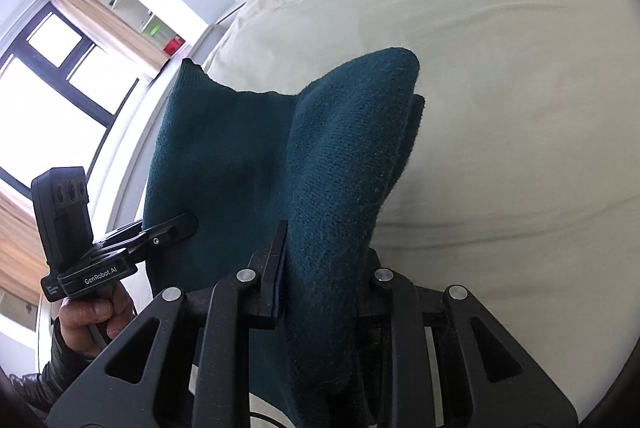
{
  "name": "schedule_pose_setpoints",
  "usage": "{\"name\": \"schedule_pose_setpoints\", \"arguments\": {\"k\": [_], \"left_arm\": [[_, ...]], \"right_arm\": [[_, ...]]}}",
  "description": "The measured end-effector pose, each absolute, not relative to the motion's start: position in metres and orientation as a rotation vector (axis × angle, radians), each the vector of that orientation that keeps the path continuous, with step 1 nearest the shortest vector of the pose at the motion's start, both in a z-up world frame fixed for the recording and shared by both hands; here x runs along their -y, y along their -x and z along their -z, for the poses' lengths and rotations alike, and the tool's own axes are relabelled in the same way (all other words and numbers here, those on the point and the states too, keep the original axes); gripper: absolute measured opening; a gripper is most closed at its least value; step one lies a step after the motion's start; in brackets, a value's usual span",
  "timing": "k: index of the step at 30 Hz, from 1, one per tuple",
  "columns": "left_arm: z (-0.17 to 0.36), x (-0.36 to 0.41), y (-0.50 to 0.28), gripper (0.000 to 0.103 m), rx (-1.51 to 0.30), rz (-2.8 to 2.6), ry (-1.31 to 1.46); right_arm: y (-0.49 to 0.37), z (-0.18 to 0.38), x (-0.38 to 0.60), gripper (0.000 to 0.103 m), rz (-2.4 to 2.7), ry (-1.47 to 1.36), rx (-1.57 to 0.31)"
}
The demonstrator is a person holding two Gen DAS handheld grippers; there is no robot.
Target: Fold small clothes
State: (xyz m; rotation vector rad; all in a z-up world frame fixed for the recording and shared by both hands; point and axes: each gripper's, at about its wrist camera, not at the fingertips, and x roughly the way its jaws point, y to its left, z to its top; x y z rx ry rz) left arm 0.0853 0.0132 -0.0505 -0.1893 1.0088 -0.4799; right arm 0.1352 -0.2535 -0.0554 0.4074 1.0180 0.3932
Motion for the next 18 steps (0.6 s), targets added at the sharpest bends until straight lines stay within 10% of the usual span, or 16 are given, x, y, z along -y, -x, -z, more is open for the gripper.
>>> {"name": "schedule_pose_setpoints", "arguments": {"k": [12,18], "left_arm": [[0.122,-0.068,-0.075,0.063,-1.033,0.484,0.425],[0.104,-0.071,-0.061,0.063,-1.004,0.407,0.389]], "right_arm": [[-0.104,0.172,0.209,0.029,-0.46,-0.703,-1.113],[-0.08,0.141,0.224,0.05,-0.299,-0.634,-1.067]]}}
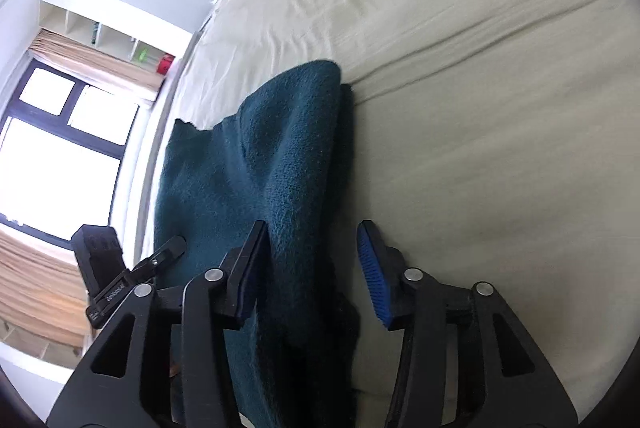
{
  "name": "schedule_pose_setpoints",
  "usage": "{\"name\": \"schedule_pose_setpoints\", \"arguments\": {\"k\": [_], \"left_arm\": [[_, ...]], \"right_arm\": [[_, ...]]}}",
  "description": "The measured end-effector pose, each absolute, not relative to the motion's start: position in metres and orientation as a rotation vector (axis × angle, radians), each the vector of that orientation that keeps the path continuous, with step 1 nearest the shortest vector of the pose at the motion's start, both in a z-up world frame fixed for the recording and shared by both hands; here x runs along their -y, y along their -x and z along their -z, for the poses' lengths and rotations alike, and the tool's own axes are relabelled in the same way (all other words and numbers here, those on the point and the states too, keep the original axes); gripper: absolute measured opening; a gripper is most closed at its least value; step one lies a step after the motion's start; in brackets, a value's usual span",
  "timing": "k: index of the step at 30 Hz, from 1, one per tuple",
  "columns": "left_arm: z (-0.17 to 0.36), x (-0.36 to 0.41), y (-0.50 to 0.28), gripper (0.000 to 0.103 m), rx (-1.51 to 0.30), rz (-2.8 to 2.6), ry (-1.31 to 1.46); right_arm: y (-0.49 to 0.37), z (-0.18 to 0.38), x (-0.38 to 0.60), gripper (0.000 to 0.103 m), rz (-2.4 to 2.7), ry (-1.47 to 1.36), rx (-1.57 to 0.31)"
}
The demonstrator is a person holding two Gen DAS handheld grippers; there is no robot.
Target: Fold small clothes
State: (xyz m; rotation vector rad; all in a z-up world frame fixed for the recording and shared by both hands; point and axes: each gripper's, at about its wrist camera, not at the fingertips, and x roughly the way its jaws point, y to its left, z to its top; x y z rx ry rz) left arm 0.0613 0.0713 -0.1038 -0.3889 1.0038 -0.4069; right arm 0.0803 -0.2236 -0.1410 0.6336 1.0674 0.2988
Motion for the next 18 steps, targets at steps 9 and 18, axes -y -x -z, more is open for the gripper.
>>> {"name": "schedule_pose_setpoints", "arguments": {"k": [9,18], "left_arm": [[0.045,-0.042,-0.037,0.065,-0.84,0.419,0.216],[0.083,-0.023,-0.114,0.064,-0.951,0.415,0.19]], "right_arm": [[-0.037,0.066,0.216,0.05,-0.394,-0.495,-0.854],[-0.06,0.145,0.214,0.035,-0.479,-0.589,-0.924]]}}
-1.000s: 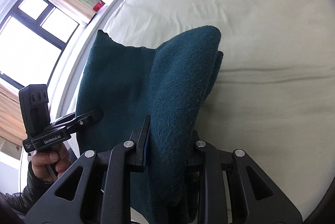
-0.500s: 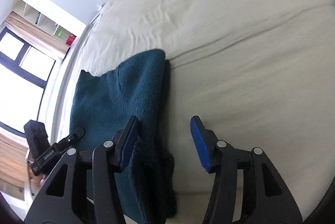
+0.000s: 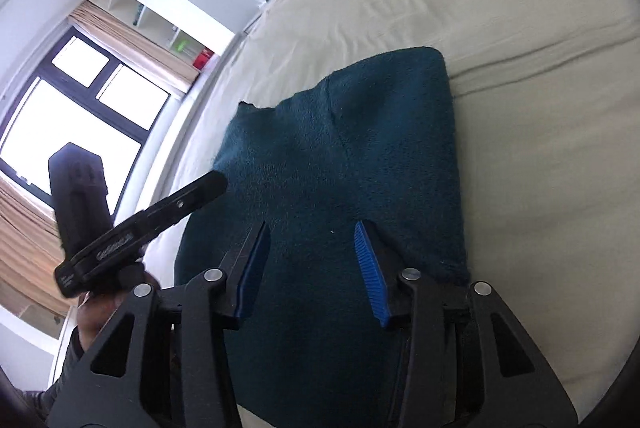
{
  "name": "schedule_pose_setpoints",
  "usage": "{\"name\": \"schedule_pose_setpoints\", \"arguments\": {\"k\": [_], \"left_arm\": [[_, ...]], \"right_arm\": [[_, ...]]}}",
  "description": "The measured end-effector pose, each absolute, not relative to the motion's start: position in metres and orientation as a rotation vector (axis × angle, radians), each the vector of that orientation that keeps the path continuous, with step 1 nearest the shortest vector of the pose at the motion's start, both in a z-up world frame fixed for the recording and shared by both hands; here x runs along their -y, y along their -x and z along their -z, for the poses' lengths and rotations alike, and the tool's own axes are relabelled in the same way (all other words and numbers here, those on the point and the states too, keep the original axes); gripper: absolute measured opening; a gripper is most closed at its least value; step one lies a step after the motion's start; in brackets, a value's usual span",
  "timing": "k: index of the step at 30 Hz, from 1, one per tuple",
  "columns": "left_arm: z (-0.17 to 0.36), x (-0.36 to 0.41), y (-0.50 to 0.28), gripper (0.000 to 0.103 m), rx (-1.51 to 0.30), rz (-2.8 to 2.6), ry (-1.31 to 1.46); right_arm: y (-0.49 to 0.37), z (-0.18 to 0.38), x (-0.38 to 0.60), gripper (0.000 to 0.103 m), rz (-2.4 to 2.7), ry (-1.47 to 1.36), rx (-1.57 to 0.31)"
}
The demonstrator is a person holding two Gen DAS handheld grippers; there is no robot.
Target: Fold small clothes
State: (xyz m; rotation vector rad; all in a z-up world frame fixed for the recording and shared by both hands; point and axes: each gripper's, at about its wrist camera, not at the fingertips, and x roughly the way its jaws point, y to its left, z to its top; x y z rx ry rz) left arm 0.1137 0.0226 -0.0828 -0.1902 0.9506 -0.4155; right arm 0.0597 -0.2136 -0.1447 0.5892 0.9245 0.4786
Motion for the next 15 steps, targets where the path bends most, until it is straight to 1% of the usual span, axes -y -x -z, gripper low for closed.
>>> {"name": "schedule_pose_setpoints", "arguments": {"k": [1,2,3,4,7,8,9,10,11,12,13,15], "left_arm": [[0.087,-0.023,-0.117,0.064,-0.961,0.408,0.183],[0.091,-0.024,-0.117,0.064,-0.966,0.395,0.177],[0.093,-0.025,-0.112,0.064,-0.955,0.389,0.167],[0.094,-0.026,-0.106,0.064,-0.936,0.39,0.157],[0.095,-0.029,-0.099,0.064,-0.908,0.401,0.153],[0.096,-0.032,-0.099,0.064,-0.905,0.407,0.164],[0.098,-0.034,-0.1,0.064,-0.906,0.411,0.171],[0.098,-0.036,-0.1,0.064,-0.906,0.416,0.175],[0.098,-0.035,-0.1,0.064,-0.906,0.42,0.168],[0.097,-0.034,-0.099,0.064,-0.905,0.421,0.152],[0.096,-0.033,-0.098,0.064,-0.902,0.421,0.137],[0.092,-0.035,-0.095,0.064,-0.894,0.416,0.147]], "right_arm": [[-0.055,0.146,0.226,0.027,-0.482,-0.608,-0.912],[-0.053,0.148,0.234,0.026,-0.469,-0.629,-0.913],[-0.051,0.148,0.243,0.026,-0.451,-0.66,-0.908],[-0.048,0.144,0.249,0.029,-0.436,-0.679,-0.894],[-0.034,0.113,0.236,0.033,-0.488,-0.611,-0.831],[-0.034,0.109,0.229,0.037,-0.541,-0.604,-0.823],[-0.031,0.105,0.221,0.052,-0.59,-0.595,-0.823],[-0.028,0.106,0.214,0.064,-0.619,-0.574,-0.832],[-0.026,0.111,0.207,0.066,-0.619,-0.532,-0.854],[-0.025,0.121,0.204,0.065,-0.581,-0.488,-0.891],[-0.026,0.134,0.204,0.06,-0.561,-0.478,-0.924],[-0.018,0.143,0.219,0.059,-0.574,-0.543,-0.87]]}}
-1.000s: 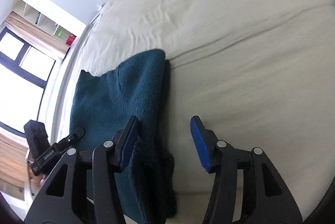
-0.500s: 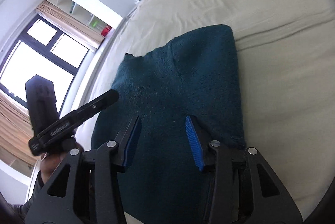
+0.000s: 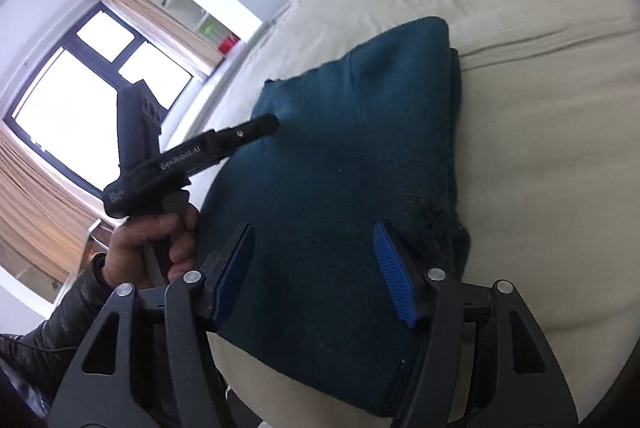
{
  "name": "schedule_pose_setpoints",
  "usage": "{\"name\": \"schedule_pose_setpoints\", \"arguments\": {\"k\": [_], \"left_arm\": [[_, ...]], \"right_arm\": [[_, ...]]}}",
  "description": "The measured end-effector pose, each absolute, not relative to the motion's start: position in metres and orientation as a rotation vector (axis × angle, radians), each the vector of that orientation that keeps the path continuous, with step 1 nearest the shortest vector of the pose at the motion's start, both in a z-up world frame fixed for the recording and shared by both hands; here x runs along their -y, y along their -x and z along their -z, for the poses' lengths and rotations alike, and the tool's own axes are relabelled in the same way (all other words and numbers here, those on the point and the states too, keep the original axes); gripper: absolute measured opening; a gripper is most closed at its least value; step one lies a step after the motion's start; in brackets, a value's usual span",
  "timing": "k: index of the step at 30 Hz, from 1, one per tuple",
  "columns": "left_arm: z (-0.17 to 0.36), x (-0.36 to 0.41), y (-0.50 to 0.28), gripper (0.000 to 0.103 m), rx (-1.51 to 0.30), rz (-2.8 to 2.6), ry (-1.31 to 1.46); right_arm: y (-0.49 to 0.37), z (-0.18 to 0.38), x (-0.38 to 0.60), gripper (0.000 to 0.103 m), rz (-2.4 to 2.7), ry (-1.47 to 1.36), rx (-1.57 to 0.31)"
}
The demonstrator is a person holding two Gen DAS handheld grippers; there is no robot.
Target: Fold small clothes
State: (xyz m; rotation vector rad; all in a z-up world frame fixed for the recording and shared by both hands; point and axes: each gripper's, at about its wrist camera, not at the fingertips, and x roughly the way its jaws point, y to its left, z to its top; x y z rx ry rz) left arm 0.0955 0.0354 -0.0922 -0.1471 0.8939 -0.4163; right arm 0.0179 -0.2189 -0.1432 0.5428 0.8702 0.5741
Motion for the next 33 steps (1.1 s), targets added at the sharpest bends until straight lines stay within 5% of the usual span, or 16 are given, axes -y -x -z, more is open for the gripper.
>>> {"name": "schedule_pose_setpoints", "arguments": {"k": [6,8,10,15,21,26,33], "left_arm": [[0.048,-0.047,-0.049,0.07,-0.772,0.339,0.098],[0.031,-0.049,-0.023,0.095,-0.705,0.297,0.042],[0.015,-0.053,0.004,0.103,-0.629,0.278,0.023],[-0.014,-0.06,0.062,0.103,-0.517,0.214,0.013],[-0.041,-0.073,0.072,0.103,-0.543,0.213,0.143],[-0.016,-0.074,0.052,0.103,-0.732,0.162,0.144],[0.005,-0.061,0.061,0.103,-0.753,0.06,0.046]], "right_arm": [[0.014,0.114,0.253,0.06,-0.435,-0.509,-0.817],[0.028,0.092,0.26,0.061,-0.364,-0.431,-0.751],[0.044,0.065,0.263,0.073,-0.295,-0.346,-0.667],[0.078,0.008,0.25,0.102,-0.136,-0.187,-0.449],[0.093,-0.052,0.224,0.103,-0.03,-0.104,-0.347],[0.075,-0.061,0.2,0.103,-0.086,-0.085,-0.53],[0.058,-0.023,0.186,0.103,-0.074,-0.122,-0.712]]}}
